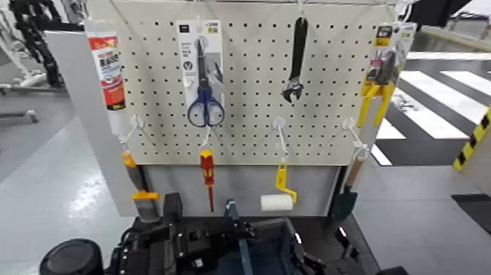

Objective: Place the crate on the table.

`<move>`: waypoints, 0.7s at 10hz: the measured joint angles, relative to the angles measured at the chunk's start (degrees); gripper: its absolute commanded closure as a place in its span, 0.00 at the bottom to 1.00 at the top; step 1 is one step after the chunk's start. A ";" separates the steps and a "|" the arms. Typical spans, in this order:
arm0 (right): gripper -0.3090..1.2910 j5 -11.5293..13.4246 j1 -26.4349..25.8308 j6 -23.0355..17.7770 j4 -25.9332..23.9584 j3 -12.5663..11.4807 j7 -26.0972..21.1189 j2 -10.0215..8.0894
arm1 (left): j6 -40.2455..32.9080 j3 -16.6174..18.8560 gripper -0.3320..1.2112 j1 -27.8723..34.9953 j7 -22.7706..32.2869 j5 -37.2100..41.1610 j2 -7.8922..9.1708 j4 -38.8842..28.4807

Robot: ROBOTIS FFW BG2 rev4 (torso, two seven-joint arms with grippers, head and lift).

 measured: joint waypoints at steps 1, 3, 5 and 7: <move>0.28 -0.05 0.00 0.00 0.01 0.03 0.00 0.00 | 0.49 -0.73 0.98 -1.24 -1.08 -0.81 0.00 1.14; 0.28 -0.07 0.00 -0.09 0.01 0.05 0.00 0.00 | 1.31 -1.60 0.98 -3.29 -2.79 -2.32 0.16 2.95; 0.28 -0.07 0.00 -0.09 0.01 0.12 0.00 0.01 | 1.82 -2.48 0.98 -5.22 -4.57 -3.80 0.41 5.01; 0.28 -0.07 -0.08 -0.20 0.09 0.22 0.00 0.02 | 2.15 -4.12 0.98 -6.90 -6.43 -4.60 0.46 7.14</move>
